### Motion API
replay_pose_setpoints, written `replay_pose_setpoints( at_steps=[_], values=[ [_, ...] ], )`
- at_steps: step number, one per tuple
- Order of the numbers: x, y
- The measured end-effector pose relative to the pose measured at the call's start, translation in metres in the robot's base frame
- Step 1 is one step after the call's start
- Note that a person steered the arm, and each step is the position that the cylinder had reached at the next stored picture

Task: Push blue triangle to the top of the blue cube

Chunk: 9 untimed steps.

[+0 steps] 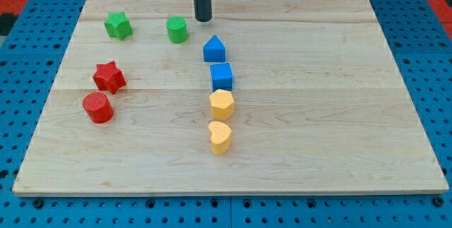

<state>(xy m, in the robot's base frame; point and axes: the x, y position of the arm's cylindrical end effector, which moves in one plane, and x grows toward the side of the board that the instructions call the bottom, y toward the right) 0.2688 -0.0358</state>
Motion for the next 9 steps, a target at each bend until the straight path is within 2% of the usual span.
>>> replay_pose_setpoints(
  at_steps=[1,2,4,6,8,9],
  values=[
    [0.025,0.049],
    [0.060,0.059],
    [0.077,0.007],
    [0.070,0.002],
    [0.059,-0.076],
    [0.078,-0.061]
  ],
)
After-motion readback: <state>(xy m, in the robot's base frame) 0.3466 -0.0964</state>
